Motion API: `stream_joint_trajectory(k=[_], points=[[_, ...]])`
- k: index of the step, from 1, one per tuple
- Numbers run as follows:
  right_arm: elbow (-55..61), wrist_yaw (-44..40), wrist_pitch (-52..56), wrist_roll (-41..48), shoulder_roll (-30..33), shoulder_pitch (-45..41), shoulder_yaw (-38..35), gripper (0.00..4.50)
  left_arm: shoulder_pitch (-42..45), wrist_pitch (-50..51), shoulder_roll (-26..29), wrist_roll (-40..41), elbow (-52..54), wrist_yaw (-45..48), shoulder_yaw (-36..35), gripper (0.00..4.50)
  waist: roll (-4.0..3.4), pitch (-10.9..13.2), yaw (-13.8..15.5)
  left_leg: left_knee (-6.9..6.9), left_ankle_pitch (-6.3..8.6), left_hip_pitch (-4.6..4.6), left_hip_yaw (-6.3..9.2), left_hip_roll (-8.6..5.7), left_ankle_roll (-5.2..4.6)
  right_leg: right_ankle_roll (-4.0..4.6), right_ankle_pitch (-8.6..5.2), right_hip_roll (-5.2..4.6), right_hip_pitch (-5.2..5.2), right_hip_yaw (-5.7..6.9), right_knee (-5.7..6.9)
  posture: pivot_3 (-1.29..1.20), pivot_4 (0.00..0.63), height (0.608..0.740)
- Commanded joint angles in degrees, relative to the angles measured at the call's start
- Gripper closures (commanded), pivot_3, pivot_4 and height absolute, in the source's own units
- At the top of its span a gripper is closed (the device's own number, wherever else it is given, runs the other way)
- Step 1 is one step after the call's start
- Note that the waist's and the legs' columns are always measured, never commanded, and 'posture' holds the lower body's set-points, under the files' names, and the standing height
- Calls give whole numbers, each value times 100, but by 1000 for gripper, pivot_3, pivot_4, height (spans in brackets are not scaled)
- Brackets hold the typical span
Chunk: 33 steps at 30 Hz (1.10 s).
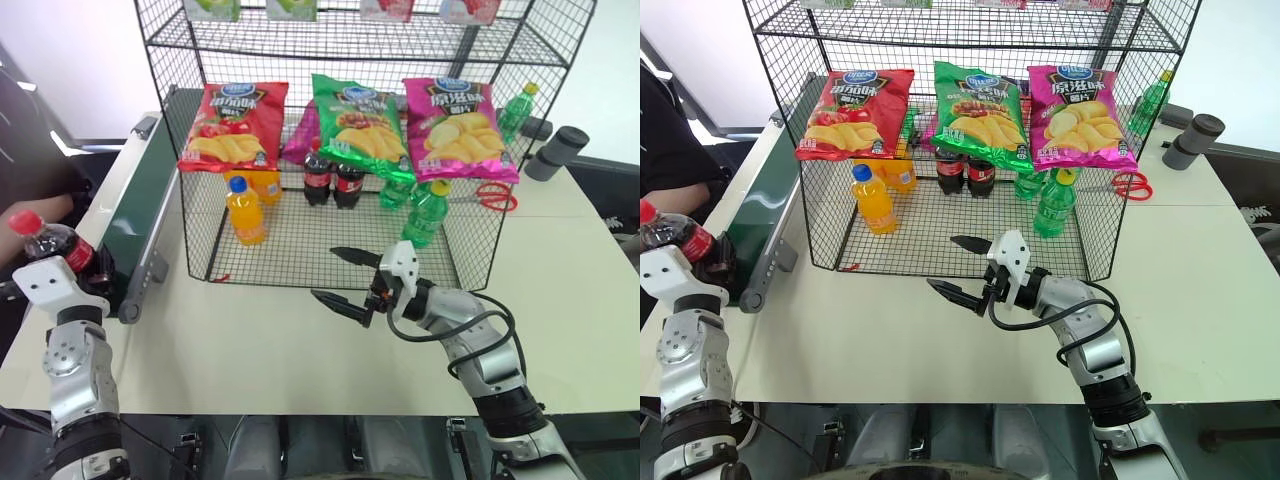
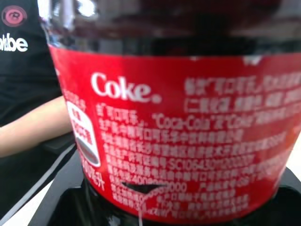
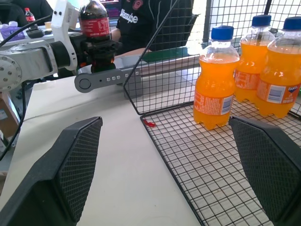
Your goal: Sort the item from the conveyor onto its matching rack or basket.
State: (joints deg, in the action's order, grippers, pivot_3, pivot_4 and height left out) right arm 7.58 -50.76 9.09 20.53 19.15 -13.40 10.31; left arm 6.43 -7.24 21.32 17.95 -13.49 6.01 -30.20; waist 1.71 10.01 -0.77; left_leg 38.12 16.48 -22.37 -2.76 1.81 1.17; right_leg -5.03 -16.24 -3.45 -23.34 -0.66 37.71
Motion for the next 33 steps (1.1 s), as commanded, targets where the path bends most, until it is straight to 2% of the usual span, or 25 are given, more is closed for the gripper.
stream_joint_trajectory(k=[1, 4, 6, 13, 17, 22, 26, 33], points=[[193, 13, -52, 50, -21, -40, -41, 0, -7, -196, 237, 35, 338, 154, -132, 1555, 2, 0, 0, 0, 0, 0, 0, 0, 0, 0, 0, 0, 0, 0, 0, 0, 150, 740], [207, 8, -35, 66, 6, -41, -62, 0, -32, -119, 434, 317, 696, 481, -228, 1555, 9, 0, -8, 0, 0, -2, 1, 1, 0, 1, 0, 0, -2, 1, 0, 0, 150, 740], [209, -8, -22, 80, 32, -50, -81, 0, -106, 215, 704, 779, 1256, 1013, -202, 1555, 18, 1, -12, 0, 0, -5, 2, 1, 1, 1, 0, -1, -4, 1, -2, 0, 150, 740], [232, -11, 186, 362, 44, -224, -263, 0, -942, 2070, 1561, 2669, 3374, 2538, 57, 1555, 16, 2, -44, -10, 2, -10, 5, 0, 4, 5, -1, -17, -3, 1, -21, 0, 150, 740], [374, -48, 574, 729, 87, -334, -417, 0, -1336, 3058, 2014, 3312, 4135, 3101, 475, 1555, 8, 6, -49, -19, 2, -9, 6, 0, 5, 7, -2, -17, -6, 2, -24, 0, 150, 740], [752, -225, 1187, 1178, 315, -322, -467, 0, -1317, 3611, 2327, 3198, 4435, 3730, 1396, 1555, -1, 11, -34, -20, 2, -9, 6, -2, 5, 25, -12, -17, -5, 2, -27, 0, 150, 740], [1118, -292, 1629, 1483, 407, -308, -358, 0, -684, 3565, 2105, 2709, 4181, 4244, 2501, 1555, -7, 14, -4, -19, 1, -10, 6, -2, 3, 26, -13, -16, -4, 3, -27, 0, 150, 740], [1342, -174, 1864, 1438, 314, -291, -104, 0, 550, 3230, 1600, 1808, 3330, 5058, 3748, 1555, -10, 14, -11, -17, 0, -10, 1, -4, 0, 7, -2, -5, -6, -1, -26, 0, 150, 740]])
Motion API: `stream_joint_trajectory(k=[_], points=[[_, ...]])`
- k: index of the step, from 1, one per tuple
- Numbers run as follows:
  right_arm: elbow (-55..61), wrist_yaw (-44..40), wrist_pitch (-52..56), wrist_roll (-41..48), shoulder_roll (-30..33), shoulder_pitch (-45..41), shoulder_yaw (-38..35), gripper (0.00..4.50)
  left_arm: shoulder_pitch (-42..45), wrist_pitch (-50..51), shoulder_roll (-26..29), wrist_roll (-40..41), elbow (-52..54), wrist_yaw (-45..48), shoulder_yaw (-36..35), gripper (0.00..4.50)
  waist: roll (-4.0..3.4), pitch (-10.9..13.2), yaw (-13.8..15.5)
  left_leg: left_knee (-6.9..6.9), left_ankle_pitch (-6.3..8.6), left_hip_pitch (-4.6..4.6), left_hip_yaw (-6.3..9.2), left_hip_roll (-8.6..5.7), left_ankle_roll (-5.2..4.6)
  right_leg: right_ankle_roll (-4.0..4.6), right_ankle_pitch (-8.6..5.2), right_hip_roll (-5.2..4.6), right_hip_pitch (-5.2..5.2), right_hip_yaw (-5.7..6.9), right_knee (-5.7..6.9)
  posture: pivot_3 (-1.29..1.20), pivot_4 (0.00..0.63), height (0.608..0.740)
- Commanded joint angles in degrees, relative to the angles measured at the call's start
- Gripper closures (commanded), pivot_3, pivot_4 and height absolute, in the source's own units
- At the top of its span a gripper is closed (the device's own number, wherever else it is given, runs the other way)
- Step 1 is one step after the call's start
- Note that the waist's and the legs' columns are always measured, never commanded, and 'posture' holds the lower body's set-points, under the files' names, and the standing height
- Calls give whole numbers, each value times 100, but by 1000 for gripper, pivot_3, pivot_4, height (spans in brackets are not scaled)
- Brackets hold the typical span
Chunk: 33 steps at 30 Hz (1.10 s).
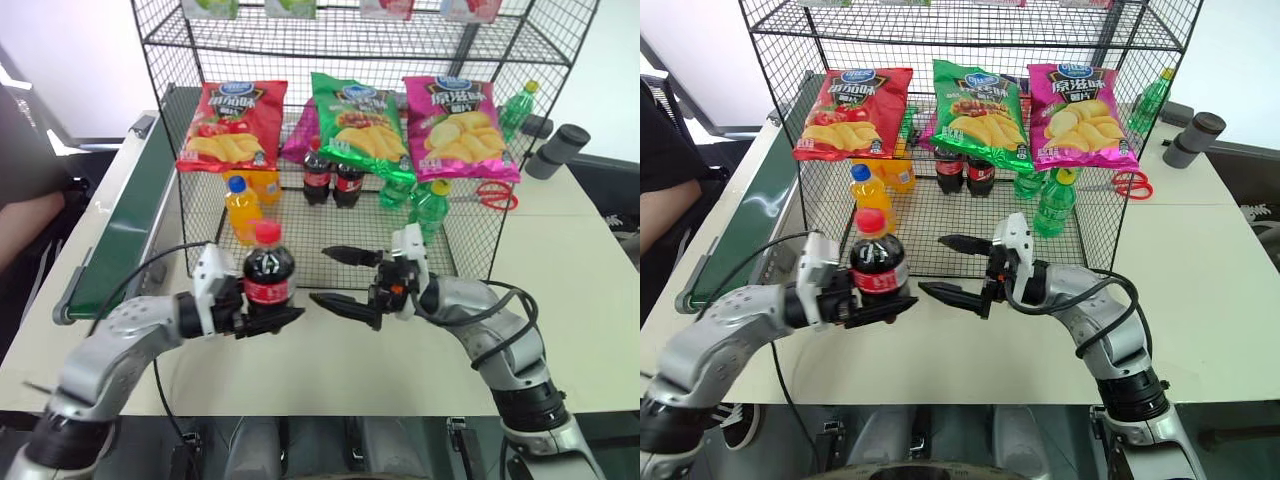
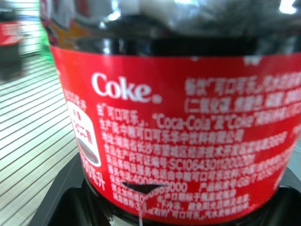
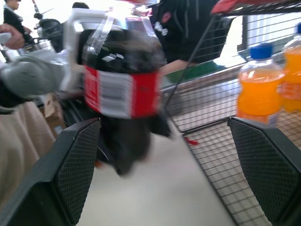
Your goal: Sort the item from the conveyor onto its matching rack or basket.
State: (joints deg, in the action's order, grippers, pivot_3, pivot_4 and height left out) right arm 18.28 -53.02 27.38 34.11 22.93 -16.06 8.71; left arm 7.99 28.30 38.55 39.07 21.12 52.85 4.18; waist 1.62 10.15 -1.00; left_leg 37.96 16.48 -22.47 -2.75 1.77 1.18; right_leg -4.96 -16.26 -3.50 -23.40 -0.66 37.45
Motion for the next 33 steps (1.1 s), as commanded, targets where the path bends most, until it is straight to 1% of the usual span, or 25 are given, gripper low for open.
stream_joint_trajectory(k=[1, 5, 8, 15, 18, 19, 20, 23, 25, 26, 27, 29, 33], points=[[288, 69, 61, 83, -71, -21, 76, 0, 540, -402, -179, -445, -248, 484, 439, 1555, 0, 0, 21, 0, 0, -1, 0, -1, -1, 0, 0, 4, 0, 2, 1, 0, 150, 740], [354, 118, 171, 132, -69, 12, 107, 0, 866, -615, -323, -785, -538, 747, 666, 1555, 0, 0, 15, 7, 1, -3, -2, 0, -4, -3, 1, 18, 0, -1, 1, 0, 150, 740], [360, 143, 212, 124, -105, 36, 145, 0, 1026, -649, -458, -870, -639, 851, 731, 1555, 0, 0, 23, 9, 1, -3, -1, 4, -4, -4, 1, 30, 0, -1, 1, 0, 150, 740], [321, 131, 317, 208, -169, 37, 161, 0, 1090, -704, -586, -1085, -633, 969, 767, 1555, 0, 0, 21, 12, 1, -3, 0, 6, -5, -5, 1, 39, 1, -3, 4, 0, 150, 740], [321, 71, 390, 286, -170, 37, 175, 851, 1079, -693, -626, -1125, -603, 929, 736, 1560, 0, 0, 24, 12, 1, -3, 1, 6, -5, -6, 1, 40, 1, -3, 5, 0, 150, 740], [324, 64, 388, 286, -175, 38, 179, 1340, 1072, -678, -634, -1129, -586, 911, 725, 1560, 0, 0, 23, 13, 1, -3, 1, 6, -5, -5, 1, 40, 1, -3, 5, 0, 150, 740], [323, 68, 369, 267, -183, 38, 183, 1629, 1065, -635, -640, -1111, -564, 895, 708, 1560, 0, 0, 24, 13, 1, -3, 1, 6, -5, -6, 1, 40, 1, -3, 5, 0, 150, 740], [301, 81, 317, 227, -211, 28, 182, 1632, 1060, -342, -651, -895, -507, 892, 634, 1560, 0, 0, 21, 13, 1, -3, 2, 7, -5, -6, 1, 41, 1, -3, 6, 0, 150, 740], [276, 108, 294, 226, -250, 15, 161, 1632, 1054, -167, -614, -805, -489, 913, 601, 533, 0, 0, 21, 13, 1, -3, 2, 7, -5, -6, 1, 42, 1, -3, 6, 0, 150, 740], [260, 117, 281, 220, -265, 9, 151, 1632, 1043, -184, -586, -856, -489, 918, 604, 172, 0, 0, 20, 14, 1, -3, 2, 7, -5, -6, 1, 42, 1, -3, 6, 0, 150, 740], [243, 129, 261, 198, -270, 5, 147, 1632, 1009, -338, -570, -1018, -514, 862, 608, 77, 0, 0, 21, 13, 1, -3, 3, 7, -5, -6, 1, 43, 1, -3, 6, 0, 150, 740], [198, 148, 185, 122, -270, -4, 136, 1632, 945, -510, -526, -1237, -547, 763, 613, 77, 0, 0, 22, 13, 1, -3, 3, 7, -5, -6, 1, 43, 1, -4, 6, 0, 150, 740], [-125, 319, -225, -214, -305, -40, -16, 1632, 603, -400, -335, -1202, -524, 593, 294, 77, 0, 0, 5, 14, 1, -2, 2, 10, -5, -6, 1, 47, 0, -7, 6, 0, 150, 740]])
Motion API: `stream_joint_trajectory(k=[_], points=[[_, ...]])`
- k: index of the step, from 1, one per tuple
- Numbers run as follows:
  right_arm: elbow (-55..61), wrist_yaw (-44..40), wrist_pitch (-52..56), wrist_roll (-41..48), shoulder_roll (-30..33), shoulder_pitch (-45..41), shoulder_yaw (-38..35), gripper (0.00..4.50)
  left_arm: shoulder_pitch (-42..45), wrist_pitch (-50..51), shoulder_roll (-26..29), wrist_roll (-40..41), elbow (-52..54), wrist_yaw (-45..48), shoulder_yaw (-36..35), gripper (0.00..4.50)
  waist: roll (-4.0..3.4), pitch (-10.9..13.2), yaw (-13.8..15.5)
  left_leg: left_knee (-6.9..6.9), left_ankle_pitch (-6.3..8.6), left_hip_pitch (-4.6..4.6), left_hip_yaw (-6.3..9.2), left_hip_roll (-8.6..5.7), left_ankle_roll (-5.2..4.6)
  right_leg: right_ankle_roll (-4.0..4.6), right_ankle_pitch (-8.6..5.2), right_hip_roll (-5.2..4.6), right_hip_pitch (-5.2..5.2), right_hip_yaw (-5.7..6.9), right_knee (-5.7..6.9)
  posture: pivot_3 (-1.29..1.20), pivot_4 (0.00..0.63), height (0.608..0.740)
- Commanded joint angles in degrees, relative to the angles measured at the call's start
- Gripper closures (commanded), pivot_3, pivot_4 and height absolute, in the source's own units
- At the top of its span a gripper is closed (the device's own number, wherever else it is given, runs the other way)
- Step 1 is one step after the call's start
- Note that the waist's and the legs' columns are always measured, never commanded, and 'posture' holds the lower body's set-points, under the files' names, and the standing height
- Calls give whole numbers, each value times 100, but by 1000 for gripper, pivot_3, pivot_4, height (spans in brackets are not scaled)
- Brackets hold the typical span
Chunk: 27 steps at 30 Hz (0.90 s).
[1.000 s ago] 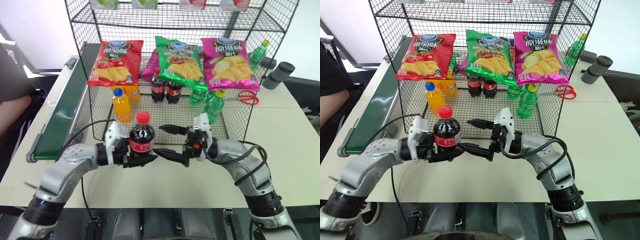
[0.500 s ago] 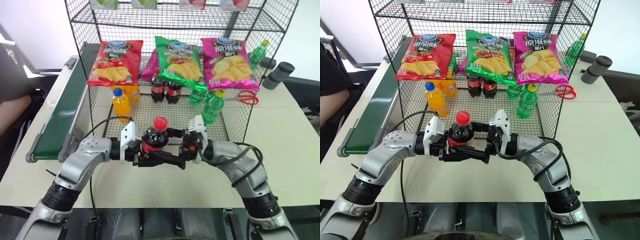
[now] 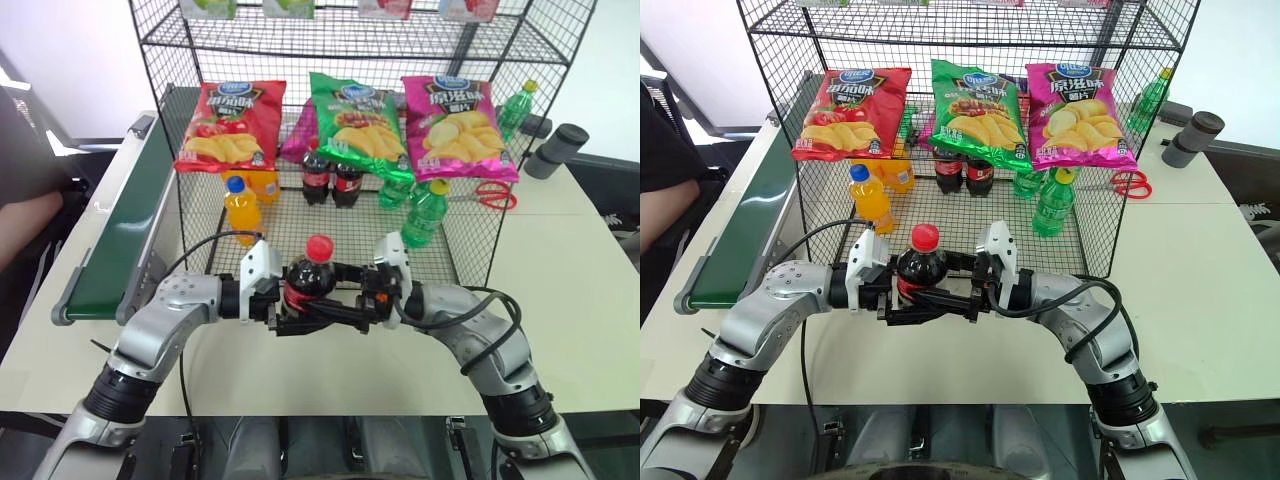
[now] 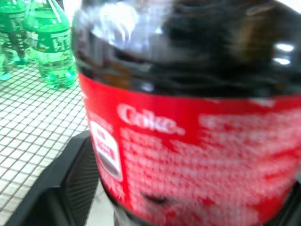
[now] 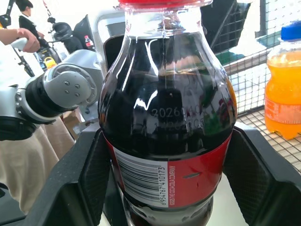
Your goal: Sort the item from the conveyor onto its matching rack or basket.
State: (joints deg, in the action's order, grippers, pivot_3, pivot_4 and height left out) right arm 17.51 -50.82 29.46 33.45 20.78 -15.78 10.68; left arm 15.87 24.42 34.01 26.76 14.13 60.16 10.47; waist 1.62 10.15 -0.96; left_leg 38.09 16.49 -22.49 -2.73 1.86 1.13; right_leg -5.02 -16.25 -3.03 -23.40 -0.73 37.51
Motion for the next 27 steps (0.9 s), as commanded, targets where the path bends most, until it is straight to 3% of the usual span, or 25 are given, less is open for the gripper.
stream_joint_trajectory(k=[1, 8, 14, 18, 27], points=[[-141, 163, -561, -260, -100, -74, -243, 1632, -301, -58, 145, 20, 190, -213, -447, 77, 0, 0, 3, 0, 0, 0, 1, 2, 0, 0, 0, 1, 0, 0, 0, 0, 150, 740], [-1350, 1077, -2012, -1449, -370, -408, -488, 1632, -1451, -391, 84, -31, 529, -1074, -1557, 77, -1, 0, -4, 0, 0, 1, -1, 3, 0, 0, 0, -15, -2, -2, 2, 0, 150, 740], [-2700, 1997, -3023, -2213, -901, -893, -608, 1632, -1741, -368, -288, -10, 798, -1923, -2009, 77, -1, 0, 3, -1, 0, 1, -3, -2, 2, 0, 0, -26, -2, 0, 5, 0, 150, 740], [-3778, 2541, -3623, -2495, -1265, -1327, -733, 1632, -1860, -426, -316, -121, 869, -2086, -1987, 77, -1, 0, -22, -1, 0, 1, -5, -2, 2, 0, 0, -27, -3, 0, 8, 0, 150, 740], [-5695, 2844, -4325, -2716, -1770, -2278, -815, 1632, -1762, -532, -370, -203, 859, -2056, -1736, 77, -3, 2, -79, -2, -2, 3, -8, -1, 5, 1, 0, -28, -6, -1, 16, 0, 150, 740]])
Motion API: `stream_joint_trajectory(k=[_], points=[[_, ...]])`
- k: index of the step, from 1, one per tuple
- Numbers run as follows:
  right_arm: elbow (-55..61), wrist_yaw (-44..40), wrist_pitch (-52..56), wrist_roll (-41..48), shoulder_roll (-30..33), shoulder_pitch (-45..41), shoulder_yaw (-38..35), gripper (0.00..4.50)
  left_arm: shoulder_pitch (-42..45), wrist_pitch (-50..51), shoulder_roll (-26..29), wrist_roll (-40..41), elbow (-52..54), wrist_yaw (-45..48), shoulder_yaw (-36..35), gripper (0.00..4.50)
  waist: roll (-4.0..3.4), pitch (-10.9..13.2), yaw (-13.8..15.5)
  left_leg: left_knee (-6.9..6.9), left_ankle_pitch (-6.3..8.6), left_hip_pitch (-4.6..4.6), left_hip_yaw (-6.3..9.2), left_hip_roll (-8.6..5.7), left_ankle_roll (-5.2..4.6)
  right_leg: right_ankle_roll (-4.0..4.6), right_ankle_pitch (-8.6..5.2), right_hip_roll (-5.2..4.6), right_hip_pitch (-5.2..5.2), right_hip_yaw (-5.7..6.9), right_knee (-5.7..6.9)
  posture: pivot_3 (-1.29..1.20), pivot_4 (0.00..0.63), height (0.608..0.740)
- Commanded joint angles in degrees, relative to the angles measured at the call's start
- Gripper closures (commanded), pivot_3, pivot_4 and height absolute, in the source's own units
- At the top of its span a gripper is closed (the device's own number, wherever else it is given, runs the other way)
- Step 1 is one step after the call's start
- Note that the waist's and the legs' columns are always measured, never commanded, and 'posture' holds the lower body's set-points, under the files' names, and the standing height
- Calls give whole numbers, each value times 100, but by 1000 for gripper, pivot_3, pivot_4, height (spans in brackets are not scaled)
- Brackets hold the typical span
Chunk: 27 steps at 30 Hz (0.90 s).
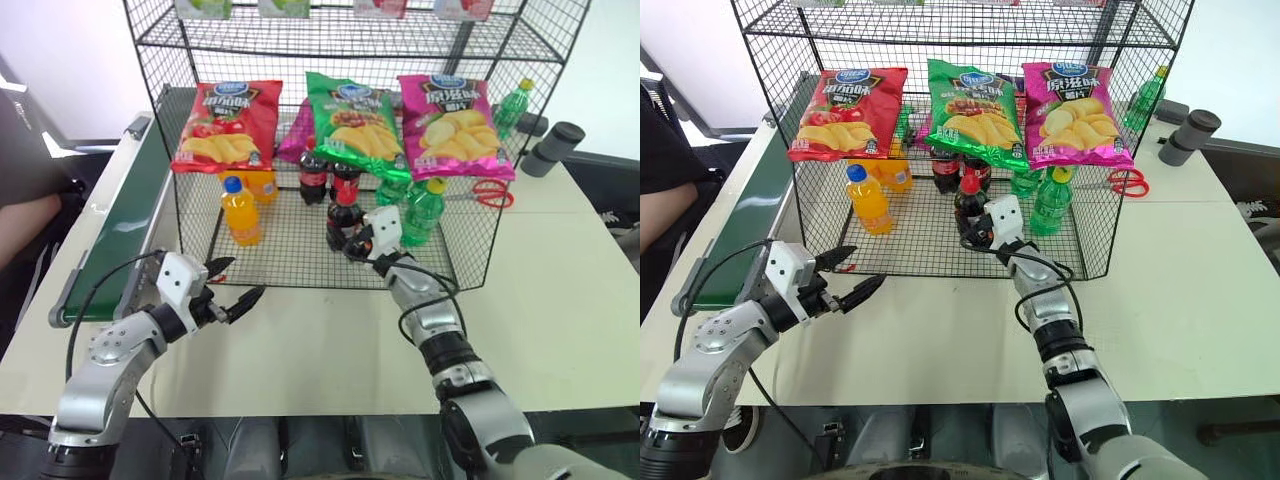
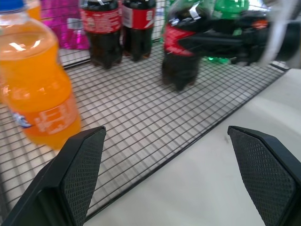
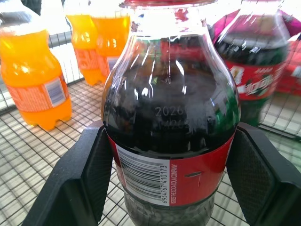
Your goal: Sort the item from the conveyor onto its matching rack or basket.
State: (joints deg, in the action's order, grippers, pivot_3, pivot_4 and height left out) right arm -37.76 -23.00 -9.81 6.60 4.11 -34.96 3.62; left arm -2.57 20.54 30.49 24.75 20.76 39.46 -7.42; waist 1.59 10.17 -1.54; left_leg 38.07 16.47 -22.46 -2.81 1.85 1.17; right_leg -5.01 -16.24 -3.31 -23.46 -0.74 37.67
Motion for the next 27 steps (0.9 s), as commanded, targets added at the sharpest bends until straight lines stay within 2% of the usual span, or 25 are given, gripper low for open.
stream_joint_trajectory(k=[1, 7, 10, 15, 21, 27], points=[[-297, 61, -457, -36, -125, -427, -123, 1632, 96, -140, -29, -3, 198, 19, 72, 77, 0, 0, -37, 0, 0, 0, 0, 0, 0, 0, 0, 0, 0, 0, 1, 0, 150, 740], [-883, 22, -576, 70, -216, -751, -299, 1632, 173, -144, -82, 6, 199, 41, 147, 77, 0, 0, -98, 0, 0, -1, 0, -5, 1, 0, 0, -11, 1, 1, 1, 0, 150, 740], [-877, -166, -573, 138, -214, -762, -364, 83, 183, -170, -93, -2, 190, 49, 164, 0, -1, 0, -108, -1, 0, 0, 0, -4, 1, 0, 0, -11, 0, 2, 4, 0, 150, 740], [-642, -313, -660, -24, -78, -603, -280, 83, 185, -143, -91, -42, 195, -7, 186, 0, -1, -1, -109, -1, 0, 2, 0, -3, 1, 0, 0, -11, 0, 1, 7, 0, 150, 740], [612, -859, -301, 31, 474, 212, -159, 83, 199, -106, -32, -111, 115, -165, 60, 0, -1, -1, -95, -1, 0, 0, 2, -6, 1, 0, 0, -17, 3, 2, 2, 0, 150, 740], [2844, -1881, 666, 798, 1601, 1668, -434, 83, 148, -155, 107, -80, -42, -158, -217, 0, -4, -1, -76, -6, 1, 1, 3, -5, 0, 0, 0, -17, 3, 2, -2, 0, 150, 740]])
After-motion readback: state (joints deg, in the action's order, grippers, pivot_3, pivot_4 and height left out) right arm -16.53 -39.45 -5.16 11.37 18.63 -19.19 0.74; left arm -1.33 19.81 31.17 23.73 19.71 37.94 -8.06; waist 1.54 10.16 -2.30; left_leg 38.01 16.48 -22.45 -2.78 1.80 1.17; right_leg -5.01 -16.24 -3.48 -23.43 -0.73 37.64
